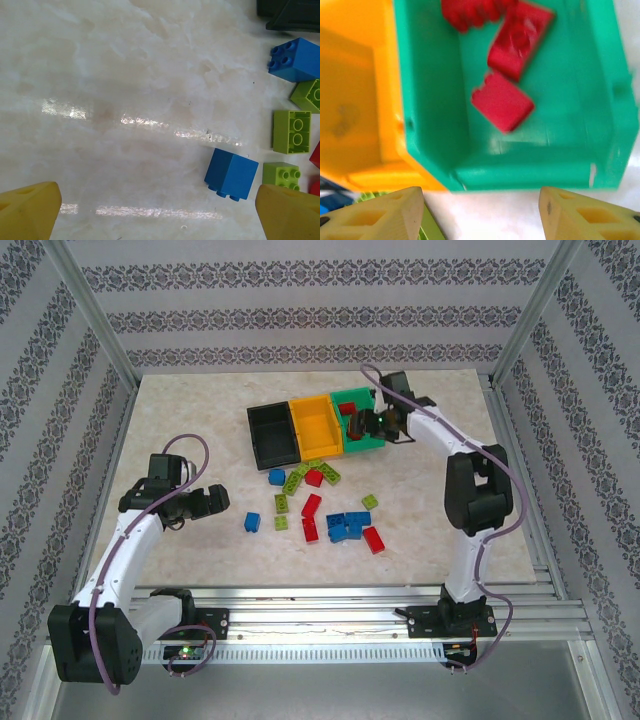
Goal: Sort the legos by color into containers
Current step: Pick up the lego from the center of the table.
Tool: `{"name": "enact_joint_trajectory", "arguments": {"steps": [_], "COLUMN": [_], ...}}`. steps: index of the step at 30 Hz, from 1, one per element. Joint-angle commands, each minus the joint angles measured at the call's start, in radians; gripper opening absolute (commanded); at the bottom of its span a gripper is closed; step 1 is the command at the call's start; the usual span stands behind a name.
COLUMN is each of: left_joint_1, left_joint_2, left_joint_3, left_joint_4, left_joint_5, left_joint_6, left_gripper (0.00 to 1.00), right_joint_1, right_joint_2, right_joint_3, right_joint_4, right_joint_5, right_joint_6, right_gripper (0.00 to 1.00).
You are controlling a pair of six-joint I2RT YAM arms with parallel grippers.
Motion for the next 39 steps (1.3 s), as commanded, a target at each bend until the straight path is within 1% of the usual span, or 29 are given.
{"name": "enact_joint_trajectory", "arguments": {"steps": [1, 5, 10, 13, 16, 18, 19, 23, 25, 29, 31, 33, 35, 39], "left_joint_1": [-0.001, 0.0, -0.005, -0.017, -0.039, -0.077, -0.11, -0.273, -0.343, -0.449, -0.482, -0.509, -0.535, -0.568], "left_joint_2": [-0.009, -0.015, -0.01, 0.009, 0.053, 0.085, 0.102, 0.193, 0.266, 0.452, 0.554, 0.649, 0.747, 0.895], "left_joint_3": [-0.002, -0.004, -0.013, -0.012, 0.005, 0.013, 0.012, 0.039, 0.096, 0.281, 0.389, 0.495, 0.611, 0.814], "left_joint_4": [0.002, 0.01, 0.023, 0.035, 0.033, 0.052, 0.078, 0.164, 0.153, 0.063, 0.002, -0.046, -0.087, -0.158], "left_joint_5": [0.014, 0.035, 0.061, 0.09, 0.085, 0.096, 0.107, 0.052, 0.011, -0.045, -0.084, -0.12, -0.134, -0.182], "left_joint_6": [0.008, 0.0, -0.014, -0.034, -0.087, -0.144, -0.17, -0.267, -0.276, -0.217, -0.185, -0.164, -0.135, -0.106], "left_gripper": [1.0, 1.0, 1.0, 1.0, 1.0, 1.0, 1.0, 1.0, 1.0, 1.0, 0.94, 0.93, 0.85, 0.84], "right_joint_1": [0.0, -0.009, -0.016, -0.018, -0.016, -0.003, 0.005, 0.03, 0.041, 0.07, 0.081, 0.082, 0.082, 0.085], "right_joint_2": [-0.143, -0.292, -0.439, -0.492, -0.529, -0.534, -0.531, -0.522, -0.53, -0.572, -0.604, -0.621, -0.613, -0.594], "right_joint_3": [-0.15, -0.373, -0.582, -0.653, -0.706, -0.742, -0.761, -0.836, -0.874, -0.936, -0.955, -0.978, -0.982, -0.976], "right_joint_4": [0.054, 0.134, 0.2, 0.22, 0.286, 0.337, 0.36, 0.435, 0.478, 0.532, 0.544, 0.569, 0.575, 0.585], "right_joint_5": [0.005, 0.002, 0.023, 0.045, 0.021, 0.021, 0.027, 0.059, 0.067, 0.096, 0.112, 0.12, 0.111, 0.089], "right_joint_6": [-0.028, -0.048, -0.092, -0.085, -0.047, -0.031, -0.029, -0.029, -0.027, -0.033, -0.03, -0.019, -0.011, -0.003], "right_gripper": [0.63, 0.63, 0.63, 0.62, 0.62, 0.62, 0.62, 0.62, 0.62, 0.62, 0.62, 0.63, 0.63, 0.63]}}
